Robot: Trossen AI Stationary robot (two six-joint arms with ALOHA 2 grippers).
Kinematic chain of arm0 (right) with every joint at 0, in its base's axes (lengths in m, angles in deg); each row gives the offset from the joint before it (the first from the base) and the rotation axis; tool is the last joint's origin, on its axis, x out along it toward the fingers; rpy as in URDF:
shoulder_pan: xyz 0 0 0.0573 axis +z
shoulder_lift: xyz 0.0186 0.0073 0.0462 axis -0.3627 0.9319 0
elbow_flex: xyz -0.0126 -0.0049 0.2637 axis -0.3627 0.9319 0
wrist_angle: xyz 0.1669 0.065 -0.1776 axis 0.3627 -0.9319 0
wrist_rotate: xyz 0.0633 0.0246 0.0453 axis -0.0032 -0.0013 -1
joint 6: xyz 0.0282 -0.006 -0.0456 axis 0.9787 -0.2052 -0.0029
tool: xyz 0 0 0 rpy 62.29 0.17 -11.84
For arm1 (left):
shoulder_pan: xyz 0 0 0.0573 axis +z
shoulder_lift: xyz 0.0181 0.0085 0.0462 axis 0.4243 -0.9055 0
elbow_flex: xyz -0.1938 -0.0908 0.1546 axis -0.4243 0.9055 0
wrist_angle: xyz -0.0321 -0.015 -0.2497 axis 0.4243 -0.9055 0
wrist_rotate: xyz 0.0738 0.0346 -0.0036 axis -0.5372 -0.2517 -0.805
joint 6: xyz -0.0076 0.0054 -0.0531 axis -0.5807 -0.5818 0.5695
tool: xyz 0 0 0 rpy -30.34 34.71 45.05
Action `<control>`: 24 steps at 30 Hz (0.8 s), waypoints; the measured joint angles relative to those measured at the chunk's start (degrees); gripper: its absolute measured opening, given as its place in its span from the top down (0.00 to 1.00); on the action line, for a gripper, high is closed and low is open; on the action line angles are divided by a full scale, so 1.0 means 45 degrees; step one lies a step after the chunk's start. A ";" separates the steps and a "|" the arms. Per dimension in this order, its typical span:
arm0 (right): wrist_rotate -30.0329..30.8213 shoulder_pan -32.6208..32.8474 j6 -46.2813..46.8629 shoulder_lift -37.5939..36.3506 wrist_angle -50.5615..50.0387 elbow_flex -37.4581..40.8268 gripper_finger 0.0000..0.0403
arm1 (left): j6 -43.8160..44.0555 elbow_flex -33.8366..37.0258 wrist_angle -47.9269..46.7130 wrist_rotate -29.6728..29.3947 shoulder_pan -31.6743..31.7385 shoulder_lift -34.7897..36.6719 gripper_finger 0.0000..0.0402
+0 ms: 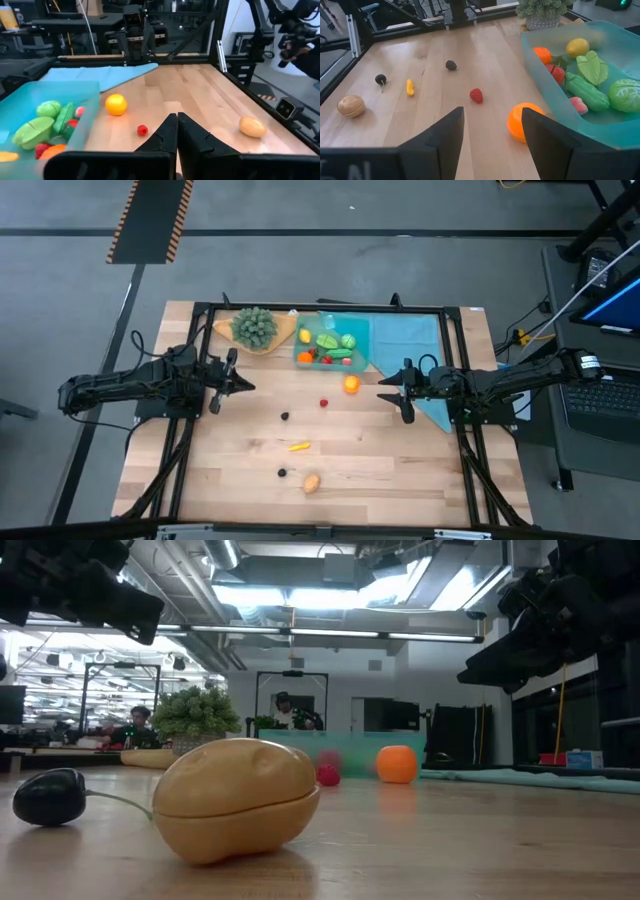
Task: Pick and placing Produce into tupperware
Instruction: Put the blackberry into the blue bin
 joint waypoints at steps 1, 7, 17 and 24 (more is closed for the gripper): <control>0.0000 -0.0003 0.0000 0.0000 0.0000 0.0000 0.50 | -0.0040 -0.0001 0.0000 0.0000 0.0000 0.0000 1.00; 0.0000 -0.0001 0.0000 0.0000 0.0003 0.0000 0.50 | 0.0016 0.0001 0.0000 0.0010 -0.0012 -0.0005 0.96; 0.0000 0.0001 0.0097 0.0000 0.0005 0.0000 0.50 | 0.1142 0.0003 0.1247 -0.0536 -0.1140 -0.1692 0.90; 0.0000 0.0001 0.0102 0.0000 0.0005 0.0000 0.50 | 0.1307 0.0003 0.2694 -0.1365 -0.2066 -0.3834 0.86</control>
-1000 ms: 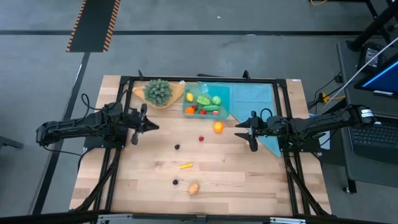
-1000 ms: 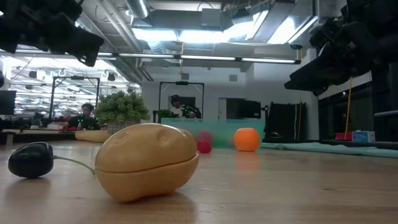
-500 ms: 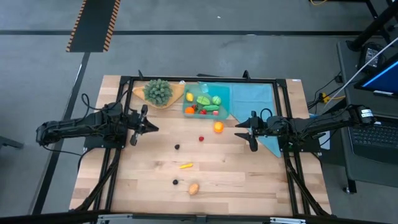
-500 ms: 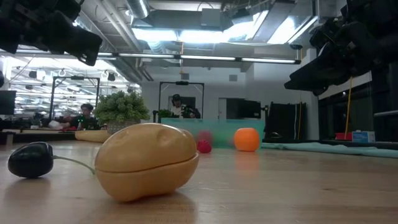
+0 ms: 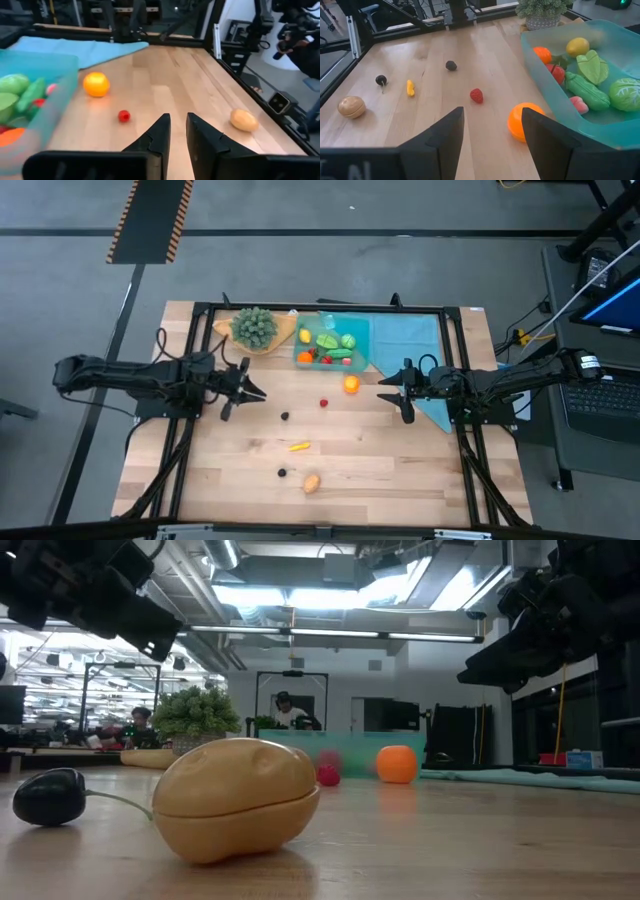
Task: Pick and placing Produce into tupperware
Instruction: Put the blackberry into the blue bin
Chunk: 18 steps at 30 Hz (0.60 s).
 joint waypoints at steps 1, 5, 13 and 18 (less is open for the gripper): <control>0.0000 -0.0001 0.0004 0.0000 0.0000 0.0000 0.50 | 0.0000 -0.0002 0.0319 0.0000 -0.0124 -0.0264 0.86; 0.0000 -0.0003 0.0005 0.0000 0.0000 0.0000 0.50 | 0.0073 -0.0570 0.0482 -0.0018 -0.0513 -0.1138 0.84; 0.0000 0.0001 0.0005 0.0000 0.0096 0.0000 0.50 | -0.0907 -0.2538 0.0196 -0.0719 -0.1594 -0.2994 0.79; 0.0000 -0.0002 0.0006 0.0000 0.0107 0.0000 0.50 | -0.1329 -0.3955 -0.1398 -0.2231 -0.2376 -0.4611 0.75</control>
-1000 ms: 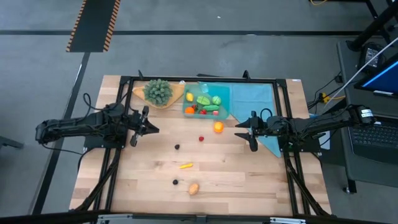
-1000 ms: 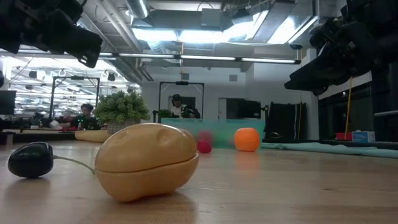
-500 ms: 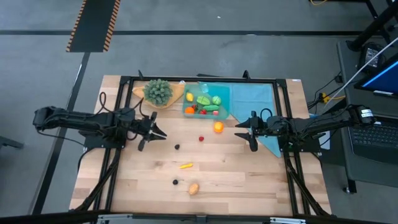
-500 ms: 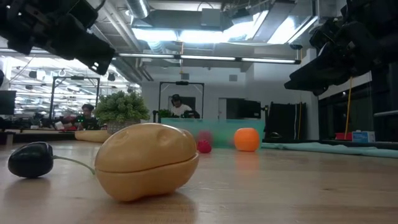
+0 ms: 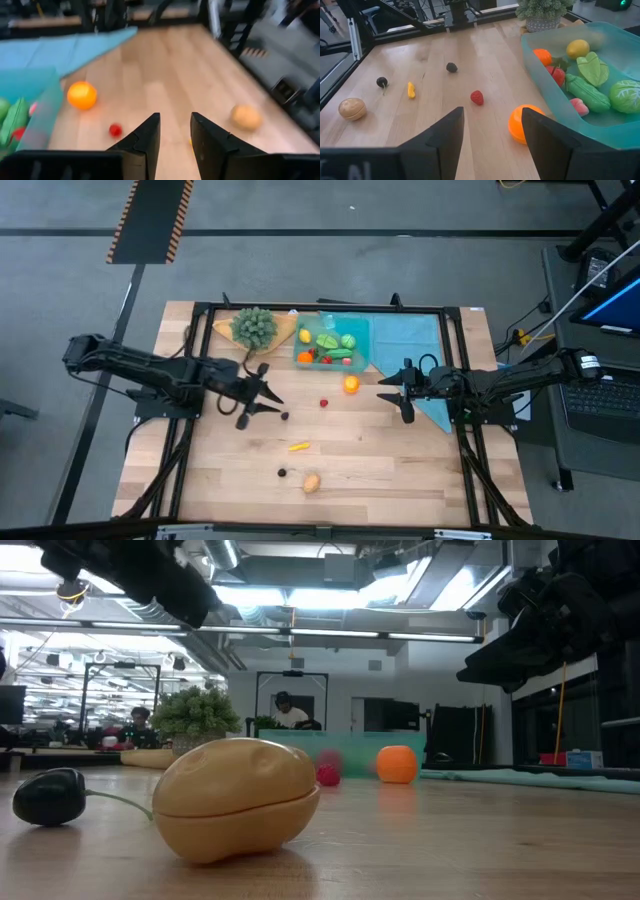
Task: Pick and placing Produce into tupperware
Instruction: Put the blackberry into the blue bin
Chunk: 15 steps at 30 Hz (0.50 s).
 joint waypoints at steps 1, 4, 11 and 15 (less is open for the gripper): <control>0.0000 0.0000 0.0001 0.0000 -0.0005 0.0000 0.50 | -0.0032 -0.0305 -0.0447 -0.0323 -0.0140 -0.0357 0.74; 0.0000 0.0001 0.0004 0.0000 -0.0005 0.0000 0.50 | -0.0036 -0.1095 -0.1653 -0.1211 -0.0502 -0.1355 0.72; -0.0005 0.0002 0.0167 0.0000 -0.0015 0.0000 0.50 | 0.0467 -0.1985 -0.2313 -0.1636 -0.0892 -0.2810 0.65; -0.0005 0.0003 0.0296 0.0000 -0.0022 0.0000 0.50 | 0.0664 -0.2015 -0.2355 -0.1645 -0.0930 -0.3052 0.59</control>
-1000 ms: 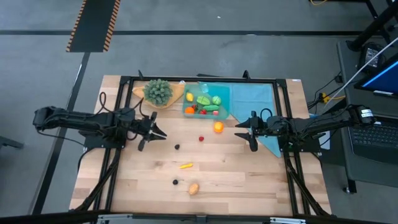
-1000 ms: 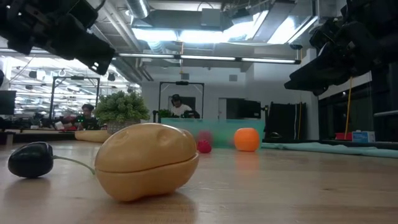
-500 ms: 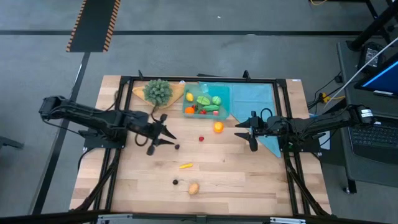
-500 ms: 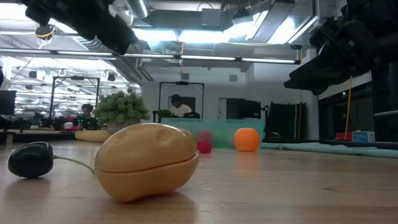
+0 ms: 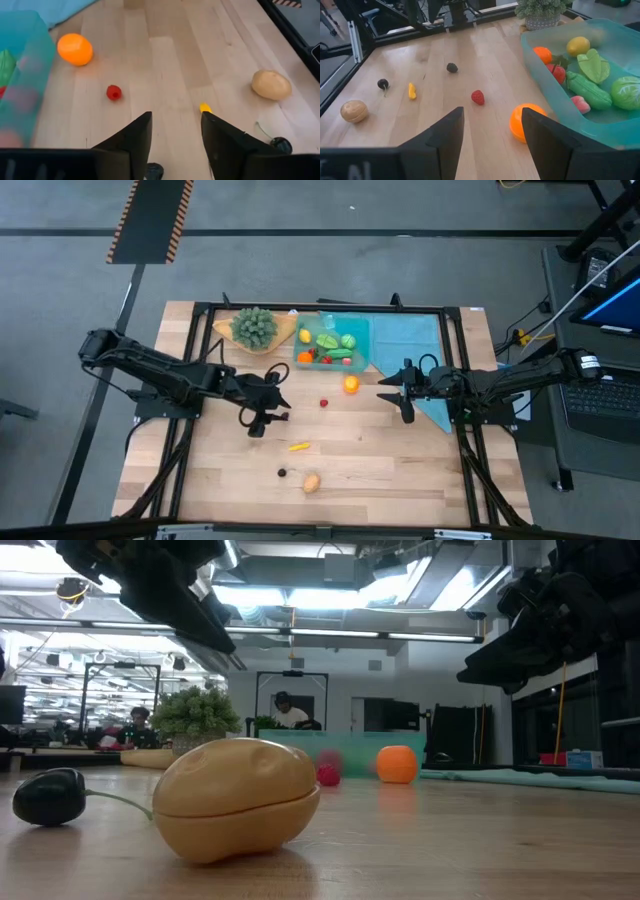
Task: Pick and placing Produce into tupperware
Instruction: Put the blackberry into the blue bin
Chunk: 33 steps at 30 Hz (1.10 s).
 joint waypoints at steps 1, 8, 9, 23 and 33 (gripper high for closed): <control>0.0000 -0.0001 0.0000 0.0000 -0.0002 0.0000 0.50 | 0.0044 0.0000 -0.0020 0.0000 0.0000 -0.0022 0.58; 0.0000 -0.0005 0.0000 0.0000 -0.0012 0.0000 0.50 | 0.0266 0.0000 -0.0399 -0.0980 0.0000 -0.0020 0.54; -0.0001 -0.0004 0.0000 0.0000 -0.0012 0.0000 0.50 | 0.0442 -0.0005 -0.0681 -0.1279 0.0000 -0.0020 0.54; -0.0002 -0.0002 0.0007 0.0000 -0.0022 0.0000 0.50 | 0.2511 0.0000 -0.1413 -0.1798 -0.0037 -0.2135 0.55; -0.0005 0.0000 0.0001 0.0000 -0.0021 0.0000 0.50 | 0.3054 0.0000 -0.1437 -0.1797 -0.0049 -0.3002 0.55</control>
